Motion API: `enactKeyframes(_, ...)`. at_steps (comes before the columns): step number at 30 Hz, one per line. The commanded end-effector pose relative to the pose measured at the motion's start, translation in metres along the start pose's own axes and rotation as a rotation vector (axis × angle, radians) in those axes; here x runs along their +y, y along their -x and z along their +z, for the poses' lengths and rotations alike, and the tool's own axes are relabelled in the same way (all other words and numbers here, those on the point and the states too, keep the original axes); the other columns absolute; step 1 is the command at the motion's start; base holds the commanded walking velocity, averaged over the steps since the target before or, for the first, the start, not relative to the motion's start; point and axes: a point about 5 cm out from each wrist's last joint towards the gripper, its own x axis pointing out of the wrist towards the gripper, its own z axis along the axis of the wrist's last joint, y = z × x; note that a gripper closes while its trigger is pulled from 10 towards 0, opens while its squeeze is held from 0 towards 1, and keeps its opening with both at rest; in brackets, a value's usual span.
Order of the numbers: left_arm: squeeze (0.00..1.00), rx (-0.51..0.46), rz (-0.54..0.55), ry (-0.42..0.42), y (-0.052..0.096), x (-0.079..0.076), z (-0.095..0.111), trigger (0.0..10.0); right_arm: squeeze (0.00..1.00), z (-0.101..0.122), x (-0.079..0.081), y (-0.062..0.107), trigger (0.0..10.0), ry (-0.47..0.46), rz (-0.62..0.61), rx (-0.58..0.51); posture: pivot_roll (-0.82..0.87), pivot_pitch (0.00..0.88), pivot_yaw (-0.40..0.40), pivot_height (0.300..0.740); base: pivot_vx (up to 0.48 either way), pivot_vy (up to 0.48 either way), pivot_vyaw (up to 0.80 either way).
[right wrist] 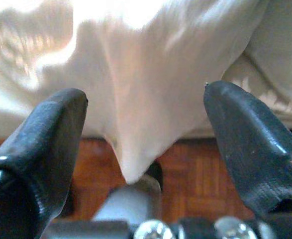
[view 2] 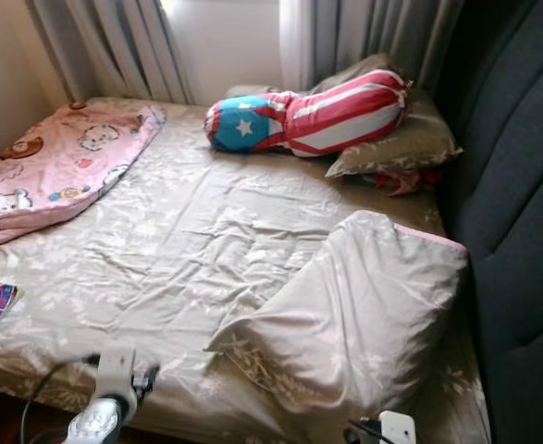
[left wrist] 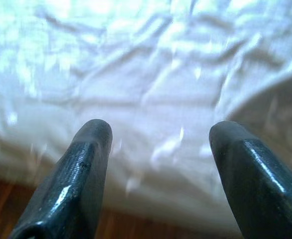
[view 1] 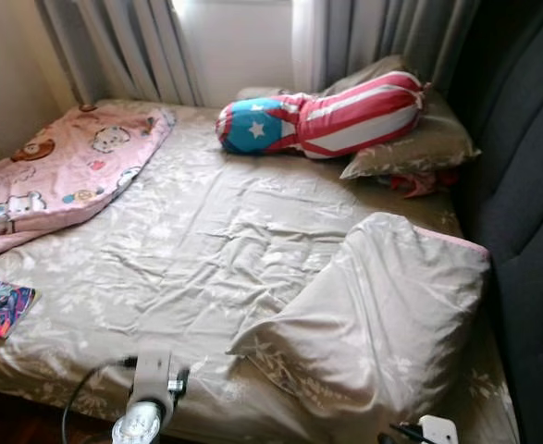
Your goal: Clean up the room
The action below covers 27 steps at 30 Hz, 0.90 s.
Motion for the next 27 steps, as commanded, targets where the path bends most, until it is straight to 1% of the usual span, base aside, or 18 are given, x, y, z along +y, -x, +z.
enactKeyframes(1, 0.00, -0.059, -0.022, 0.000, -0.001, 0.000, 0.008, 10.0, 0.00, -0.003, -0.002, 0.004, 10.0, -0.042, -0.005, -0.035, 0.02, 0.000, -0.003, 0.739, 0.000, 0.000, 0.00)
enactKeyframes(2, 0.00, -0.088, -0.034, -0.002, -0.001, -0.001, 0.013, 10.0, 0.00, -0.002, -0.002, 0.004, 10.0, -0.047, -0.001, -0.051, 0.02, 0.000, -0.003, 0.739, 0.000, 0.000, 0.00)
enactKeyframes(3, 0.00, -0.088, -0.034, -0.002, -0.001, -0.001, 0.013, 10.0, 0.00, -0.002, -0.002, 0.004, 10.0, -0.047, -0.001, -0.051, 0.02, 0.000, -0.003, 0.739, 0.000, 0.000, 0.00)
enactKeyframes(5, 0.00, -0.157, -0.075, -0.005, 0.001, -0.006, 0.020, 10.0, 0.00, 0.001, -0.002, 0.005, 10.0, -0.069, 0.003, -0.099, 0.02, 0.000, -0.002, 0.739, 0.000, 0.000, 0.00)
enactKeyframes(9, 0.00, -0.192, -0.091, -0.005, 0.005, -0.008, 0.021, 10.0, 0.00, 0.002, -0.002, 0.006, 10.0, -0.072, 0.004, -0.129, 0.01, 0.000, -0.003, 0.739, 0.000, 0.000, 0.00)
enactKeyframes(10, 0.00, -0.202, -0.092, -0.004, 0.007, -0.009, 0.021, 10.0, 0.00, 0.045, 0.019, -0.010, 10.0, -0.031, 0.042, -0.274, 0.01, 0.000, -0.006, 0.739, 0.000, 0.000, 0.00)
enactKeyframes(11, 0.00, -0.211, -0.091, -0.001, 0.008, -0.008, 0.021, 10.0, 0.00, 0.084, 0.039, -0.020, 10.0, 0.001, 0.073, -0.404, 0.01, 0.000, -0.006, 0.739, 0.000, 0.000, 0.00)
enactKeyframes(12, 0.00, -0.218, -0.089, 0.001, 0.009, -0.008, 0.021, 10.0, 0.00, 0.110, 0.054, -0.023, 10.0, 0.017, 0.093, -0.494, 0.01, 0.000, -0.008, 0.739, 0.000, 0.000, 0.00)
enactKeyframes(13, 0.00, -0.222, -0.088, 0.003, 0.010, -0.007, 0.021, 10.0, 0.00, 0.124, 0.062, -0.023, 10.0, 0.024, 0.103, -0.544, 0.01, 0.000, -0.008, 0.739, 0.000, 0.000, 0.00)
enactKeyframes(14, 0.00, -0.240, -0.080, 0.012, 0.014, -0.006, 0.023, 10.0, 0.00, 0.127, 0.061, -0.020, 10.0, 0.022, 0.095, -0.585, 0.01, 0.000, -0.010, 0.739, 0.000, 0.000, 0.00)
enactKeyframes(17, 0.00, -0.253, -0.071, 0.024, 0.016, -0.006, 0.024, 10.0, 0.00, 0.131, 0.059, -0.017, 10.0, 0.040, 0.089, -0.619, 0.00, 0.000, -0.010, 0.739, 0.000, 0.000, 0.00)
enactKeyframes(18, 0.00, -0.261, -0.068, 0.028, 0.016, -0.007, 0.026, 10.0, 0.00, 0.135, 0.058, -0.016, 10.0, 0.080, 0.090, -0.637, 0.00, 0.000, -0.012, 0.739, 0.000, 0.000, 0.00)
enactKeyframes(19, 0.00, -0.270, -0.064, 0.035, 0.017, -0.009, 0.028, 10.0, 0.00, 0.140, 0.058, -0.014, 10.0, 0.143, 0.096, -0.662, 0.00, 0.000, -0.016, 0.739, 0.000, 0.000, 0.00)
enactKeyframes(20, 0.00, -0.287, -0.055, 0.049, 0.016, -0.011, 0.033, 10.0, 0.00, 0.153, 0.059, -0.012, 10.0, 0.234, 0.095, -0.708, -0.01, 0.000, -0.018, 0.739, 0.000, 0.000, 0.00)
enactKeyframes(23, 0.00, -0.302, -0.052, 0.048, 0.015, -0.011, 0.038, 10.0, 0.00, 0.169, 0.062, -0.009, 10.0, 0.302, 0.078, -0.767, -0.03, 0.000, -0.014, 0.739, 0.000, 0.000, 0.00)
enactKeyframes(25, 0.00, -0.309, -0.054, 0.039, 0.015, -0.008, 0.042, 10.0, 0.00, 0.188, 0.065, -0.005, 10.0, 0.260, 0.069, -0.835, -0.04, 0.000, 0.002, 0.739, 0.000, 0.000, 0.00)
enactKeyframes(26, 0.00, -0.309, -0.054, 0.038, 0.015, -0.008, 0.042, 10.0, 0.00, 0.190, 0.066, -0.004, 10.0, 0.251, 0.071, -0.846, -0.04, 0.000, 0.002, 0.739, 0.000, 0.000, 0.00)
enactKeyframes(27, 0.00, -0.308, -0.054, 0.031, 0.015, -0.006, 0.043, 10.0, 0.00, 0.191, 0.070, -0.003, 10.0, 0.211, 0.088, -0.850, -0.03, 0.000, 0.012, 0.739, 0.000, 0.000, 0.00)
